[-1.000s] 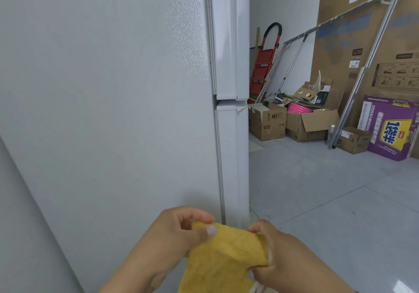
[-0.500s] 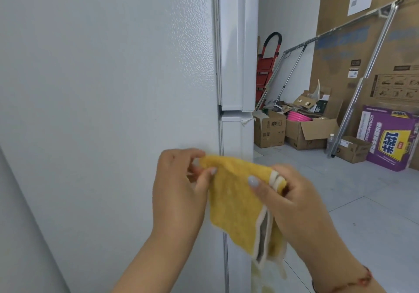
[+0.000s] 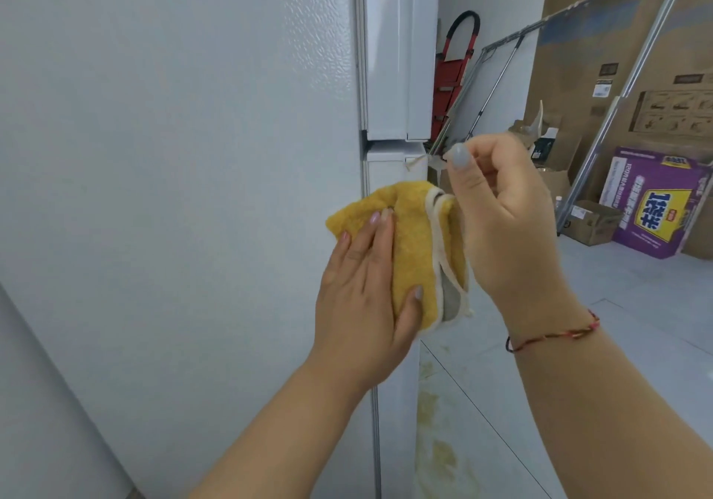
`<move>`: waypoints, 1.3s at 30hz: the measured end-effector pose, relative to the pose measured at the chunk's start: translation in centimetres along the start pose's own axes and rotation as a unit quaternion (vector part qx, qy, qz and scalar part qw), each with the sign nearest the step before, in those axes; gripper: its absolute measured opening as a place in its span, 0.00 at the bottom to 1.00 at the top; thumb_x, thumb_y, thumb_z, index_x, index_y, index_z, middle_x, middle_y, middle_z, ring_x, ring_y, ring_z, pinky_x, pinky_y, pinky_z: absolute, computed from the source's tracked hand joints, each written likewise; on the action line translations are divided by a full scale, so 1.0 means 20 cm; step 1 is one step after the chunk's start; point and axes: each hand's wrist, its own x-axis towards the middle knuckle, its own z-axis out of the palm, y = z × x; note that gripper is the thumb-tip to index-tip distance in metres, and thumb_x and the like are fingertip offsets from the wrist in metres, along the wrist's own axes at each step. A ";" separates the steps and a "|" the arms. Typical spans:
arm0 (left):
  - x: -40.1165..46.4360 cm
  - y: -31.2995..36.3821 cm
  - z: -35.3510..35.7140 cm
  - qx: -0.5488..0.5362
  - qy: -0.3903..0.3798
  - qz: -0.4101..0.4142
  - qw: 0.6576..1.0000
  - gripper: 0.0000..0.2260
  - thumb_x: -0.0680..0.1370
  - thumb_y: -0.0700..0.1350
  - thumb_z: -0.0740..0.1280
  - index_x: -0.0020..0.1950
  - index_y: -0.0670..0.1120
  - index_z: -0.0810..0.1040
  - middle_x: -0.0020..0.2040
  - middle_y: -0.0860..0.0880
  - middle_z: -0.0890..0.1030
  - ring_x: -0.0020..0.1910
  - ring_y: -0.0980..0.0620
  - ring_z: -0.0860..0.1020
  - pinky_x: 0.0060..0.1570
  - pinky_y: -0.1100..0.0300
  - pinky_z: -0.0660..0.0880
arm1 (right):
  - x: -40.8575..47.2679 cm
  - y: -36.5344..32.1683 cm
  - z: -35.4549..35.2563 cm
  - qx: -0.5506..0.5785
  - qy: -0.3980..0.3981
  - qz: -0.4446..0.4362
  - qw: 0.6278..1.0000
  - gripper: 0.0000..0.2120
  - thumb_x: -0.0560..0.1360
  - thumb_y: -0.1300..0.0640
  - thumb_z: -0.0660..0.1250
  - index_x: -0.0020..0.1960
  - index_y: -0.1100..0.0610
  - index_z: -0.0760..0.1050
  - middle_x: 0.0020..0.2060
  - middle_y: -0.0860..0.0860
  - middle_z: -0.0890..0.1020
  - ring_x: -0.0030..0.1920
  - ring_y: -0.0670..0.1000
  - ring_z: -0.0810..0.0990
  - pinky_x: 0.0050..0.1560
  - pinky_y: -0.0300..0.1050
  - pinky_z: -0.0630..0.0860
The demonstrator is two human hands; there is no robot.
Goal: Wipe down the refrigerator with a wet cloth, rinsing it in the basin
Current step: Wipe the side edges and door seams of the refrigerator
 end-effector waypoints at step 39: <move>-0.08 -0.08 -0.31 -0.703 0.053 -0.421 0.571 0.22 0.75 0.55 0.58 0.56 0.41 0.80 0.53 0.40 0.84 0.47 0.47 0.83 0.43 0.53 0.80 | -0.12 0.00 0.20 -0.196 0.111 -0.324 0.919 0.07 0.73 0.67 0.71 0.51 0.61 0.83 0.50 0.58 0.82 0.47 0.55 0.78 0.51 0.43 0.74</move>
